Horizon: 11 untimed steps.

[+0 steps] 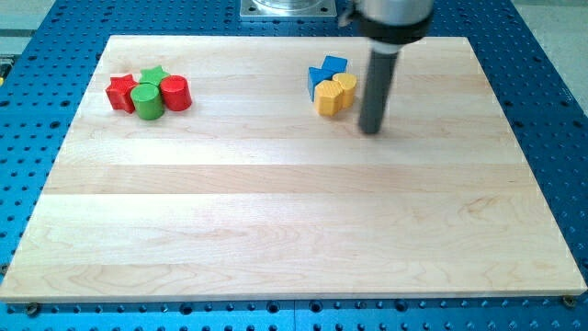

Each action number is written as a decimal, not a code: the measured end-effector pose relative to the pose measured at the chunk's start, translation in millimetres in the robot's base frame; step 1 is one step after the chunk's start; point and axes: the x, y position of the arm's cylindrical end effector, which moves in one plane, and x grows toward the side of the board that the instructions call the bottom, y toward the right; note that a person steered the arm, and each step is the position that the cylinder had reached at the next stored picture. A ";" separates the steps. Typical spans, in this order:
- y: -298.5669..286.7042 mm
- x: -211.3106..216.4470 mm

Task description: Move your arm diagonally to the green star

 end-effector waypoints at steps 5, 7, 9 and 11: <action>-86.0 -128.4; -193.9 -125.2; -246.6 -121.9; -182.2 -133.6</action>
